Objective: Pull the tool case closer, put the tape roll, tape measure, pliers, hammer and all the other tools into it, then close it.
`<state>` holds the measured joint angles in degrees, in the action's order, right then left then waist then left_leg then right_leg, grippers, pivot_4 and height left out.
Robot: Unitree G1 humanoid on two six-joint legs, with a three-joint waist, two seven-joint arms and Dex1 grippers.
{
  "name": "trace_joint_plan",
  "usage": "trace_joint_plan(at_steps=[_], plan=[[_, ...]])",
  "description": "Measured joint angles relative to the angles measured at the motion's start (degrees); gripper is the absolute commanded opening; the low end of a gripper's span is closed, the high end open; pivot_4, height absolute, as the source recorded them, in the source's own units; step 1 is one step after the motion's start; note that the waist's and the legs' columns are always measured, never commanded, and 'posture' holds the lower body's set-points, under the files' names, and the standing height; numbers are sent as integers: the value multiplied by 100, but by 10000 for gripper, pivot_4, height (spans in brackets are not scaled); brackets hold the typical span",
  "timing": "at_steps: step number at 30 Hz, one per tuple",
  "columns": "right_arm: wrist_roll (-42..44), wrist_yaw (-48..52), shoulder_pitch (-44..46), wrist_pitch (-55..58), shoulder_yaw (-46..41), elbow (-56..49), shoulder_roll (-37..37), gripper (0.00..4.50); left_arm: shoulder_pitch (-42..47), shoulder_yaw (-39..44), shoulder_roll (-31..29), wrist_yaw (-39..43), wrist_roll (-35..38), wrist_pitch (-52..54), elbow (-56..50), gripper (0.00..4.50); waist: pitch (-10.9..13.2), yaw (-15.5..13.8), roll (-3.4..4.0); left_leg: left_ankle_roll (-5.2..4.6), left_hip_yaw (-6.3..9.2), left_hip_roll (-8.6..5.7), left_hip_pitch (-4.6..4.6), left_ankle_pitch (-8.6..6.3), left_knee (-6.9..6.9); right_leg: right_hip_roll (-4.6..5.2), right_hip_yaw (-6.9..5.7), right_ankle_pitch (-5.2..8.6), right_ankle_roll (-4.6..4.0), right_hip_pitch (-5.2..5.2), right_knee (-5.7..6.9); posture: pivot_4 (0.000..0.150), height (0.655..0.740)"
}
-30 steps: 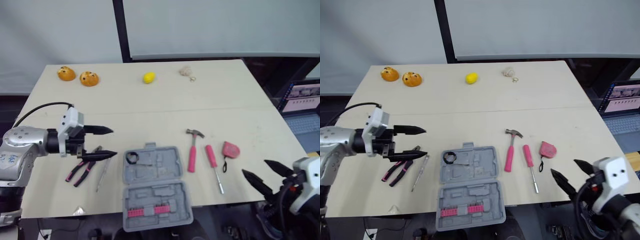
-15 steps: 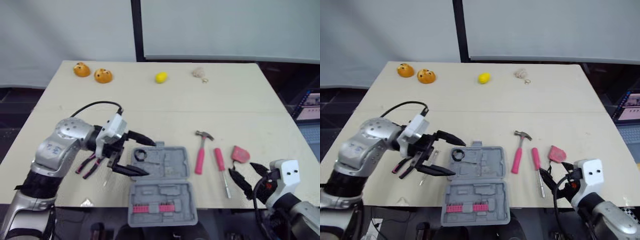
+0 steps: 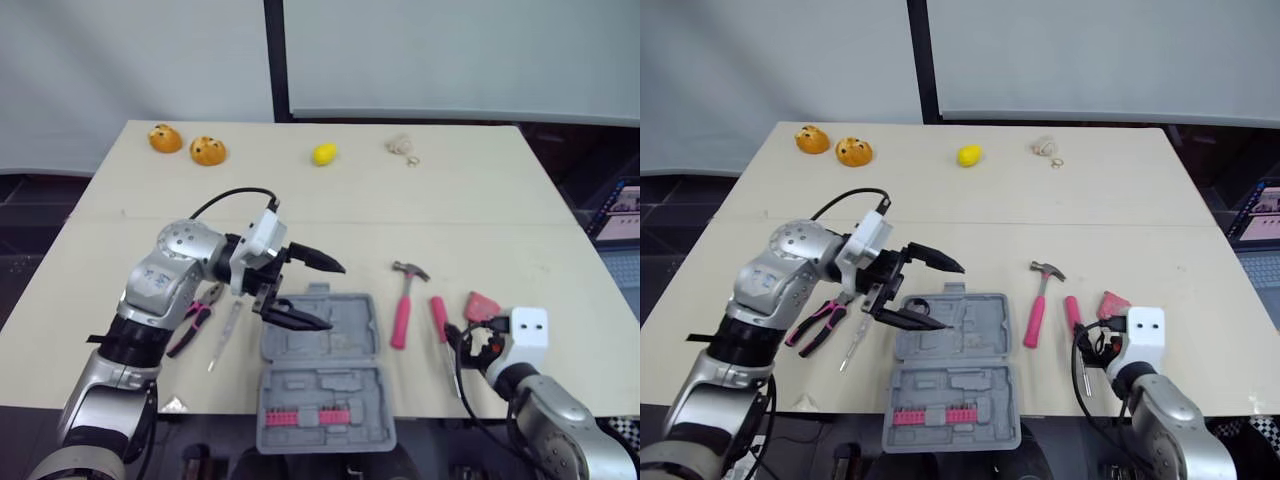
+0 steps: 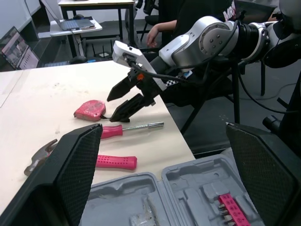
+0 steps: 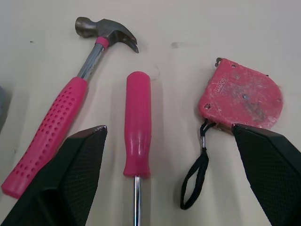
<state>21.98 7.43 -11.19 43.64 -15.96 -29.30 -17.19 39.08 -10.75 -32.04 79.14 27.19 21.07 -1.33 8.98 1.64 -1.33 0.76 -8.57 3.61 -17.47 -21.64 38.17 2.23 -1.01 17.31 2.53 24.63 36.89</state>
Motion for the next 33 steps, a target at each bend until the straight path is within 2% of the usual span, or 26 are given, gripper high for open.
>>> trace_joint_plan(at_steps=[3, 5, 7, 33], plan=[[-82, -36, 53, -14, 0, 181, 56, 45000, 36, 1, 32, -8, -46, -34, 9, 44762, 1, 0, 1, 0, 0, 0, -1, 0, -1, 0, 0, 0, 0, 2, -2, 1500, 7370], [-146, -74, 76, -79, -1, 272, 168, 39546, 38, 0, 59, -18, -55, -50, 9, 45000, 1, 0, 2, 0, 0, 0, -1, 0, -1, 1, 0, 0, 0, 2, -1, 1500, 7370], [-180, -88, 74, -103, -4, 297, 199, 31638, 38, 1, 59, -19, -57, -57, 10, 45000, 2, 8, 4, 0, 0, 0, -1, 0, 0, 1, 1, 0, 0, 2, 0, 1500, 7370], [-499, -93, 526, -373, -11, 1249, 312, 31638, 38, 3, 60, -55, -173, -254, 138, 45000, 6, 15, 11, 0, 0, 2, -1, 0, -5, 3, 1, 0, 0, 6, -1, 1500, 7370]])
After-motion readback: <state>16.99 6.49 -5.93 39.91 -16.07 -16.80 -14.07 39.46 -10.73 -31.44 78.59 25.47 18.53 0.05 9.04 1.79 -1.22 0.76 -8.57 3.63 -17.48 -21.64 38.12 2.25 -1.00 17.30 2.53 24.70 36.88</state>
